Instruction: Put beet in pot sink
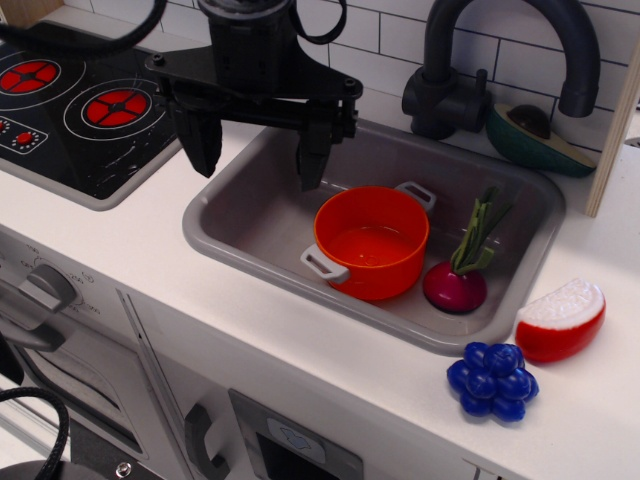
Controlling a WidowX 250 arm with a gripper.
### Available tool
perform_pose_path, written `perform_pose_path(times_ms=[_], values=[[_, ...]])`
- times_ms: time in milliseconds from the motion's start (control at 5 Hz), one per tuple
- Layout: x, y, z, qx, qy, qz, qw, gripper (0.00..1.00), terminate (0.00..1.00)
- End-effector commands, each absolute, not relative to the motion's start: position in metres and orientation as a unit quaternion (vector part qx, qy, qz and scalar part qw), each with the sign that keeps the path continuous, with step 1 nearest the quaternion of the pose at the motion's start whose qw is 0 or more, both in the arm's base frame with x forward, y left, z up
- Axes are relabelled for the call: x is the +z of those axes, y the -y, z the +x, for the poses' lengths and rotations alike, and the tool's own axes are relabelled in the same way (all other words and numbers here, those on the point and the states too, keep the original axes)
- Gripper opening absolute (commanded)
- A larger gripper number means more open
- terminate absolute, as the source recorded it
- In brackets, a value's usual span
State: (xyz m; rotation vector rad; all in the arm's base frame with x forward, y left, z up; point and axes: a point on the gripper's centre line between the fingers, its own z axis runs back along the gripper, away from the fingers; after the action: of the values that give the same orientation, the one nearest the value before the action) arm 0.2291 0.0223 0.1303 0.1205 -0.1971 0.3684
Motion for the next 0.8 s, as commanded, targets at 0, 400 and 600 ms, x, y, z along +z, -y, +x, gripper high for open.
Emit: perform_pose_path(times_ms=[0, 400, 600], values=[[0.130, -0.022, 0.229, 0.183, 0.098, 0.060, 0.976, 1.00, 0.00], [0.089, 0.031, 0.259, 0.281, 0.090, 0.060, 0.954, 1.00, 0.00], [0.073, 0.055, 0.280, 0.333, 0.099, 0.034, 0.937, 1.00, 0.00]])
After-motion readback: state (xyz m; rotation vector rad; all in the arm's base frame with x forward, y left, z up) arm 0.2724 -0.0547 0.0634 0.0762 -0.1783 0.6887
